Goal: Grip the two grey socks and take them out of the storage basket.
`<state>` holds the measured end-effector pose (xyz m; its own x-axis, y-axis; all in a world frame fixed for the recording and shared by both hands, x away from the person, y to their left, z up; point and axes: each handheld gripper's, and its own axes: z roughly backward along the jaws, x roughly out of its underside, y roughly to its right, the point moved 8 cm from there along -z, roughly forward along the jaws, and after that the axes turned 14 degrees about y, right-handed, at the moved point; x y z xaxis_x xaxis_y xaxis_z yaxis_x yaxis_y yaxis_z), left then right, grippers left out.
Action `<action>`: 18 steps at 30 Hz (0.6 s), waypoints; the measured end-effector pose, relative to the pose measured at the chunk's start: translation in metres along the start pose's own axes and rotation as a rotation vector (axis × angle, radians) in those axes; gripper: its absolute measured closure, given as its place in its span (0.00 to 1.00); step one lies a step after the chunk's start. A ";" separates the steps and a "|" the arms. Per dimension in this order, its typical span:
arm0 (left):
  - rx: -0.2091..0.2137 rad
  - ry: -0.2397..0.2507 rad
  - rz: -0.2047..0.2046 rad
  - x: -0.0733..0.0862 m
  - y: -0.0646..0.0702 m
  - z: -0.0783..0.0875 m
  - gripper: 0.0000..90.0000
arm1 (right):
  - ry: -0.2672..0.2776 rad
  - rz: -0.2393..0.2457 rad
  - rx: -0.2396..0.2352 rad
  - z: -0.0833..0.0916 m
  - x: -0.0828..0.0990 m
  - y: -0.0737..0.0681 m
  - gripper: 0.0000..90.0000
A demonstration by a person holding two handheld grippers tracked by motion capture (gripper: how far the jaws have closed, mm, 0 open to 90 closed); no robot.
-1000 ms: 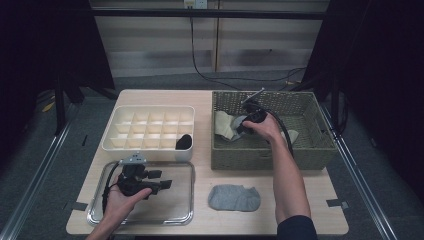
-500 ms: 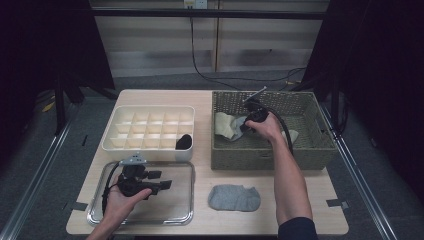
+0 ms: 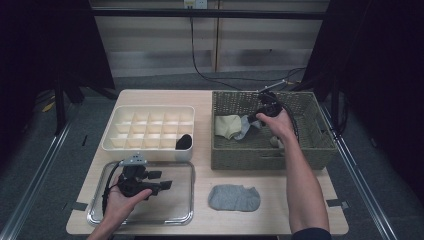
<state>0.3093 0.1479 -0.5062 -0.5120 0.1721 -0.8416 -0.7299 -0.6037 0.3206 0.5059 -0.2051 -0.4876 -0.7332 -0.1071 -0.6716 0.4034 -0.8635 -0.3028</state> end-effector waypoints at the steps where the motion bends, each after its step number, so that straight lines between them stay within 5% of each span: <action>1: 0.002 -0.001 0.000 0.000 0.000 -0.001 0.42 | 0.005 0.009 -0.004 0.002 -0.001 0.000 0.99; 18: 0.003 -0.004 -0.016 -0.001 0.002 -0.002 0.42 | 0.118 0.032 -0.038 0.048 -0.007 -0.021 0.99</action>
<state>0.3089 0.1449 -0.5057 -0.5025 0.1848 -0.8446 -0.7390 -0.5988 0.3087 0.4758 -0.2099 -0.4443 -0.6507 -0.0736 -0.7558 0.4479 -0.8409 -0.3038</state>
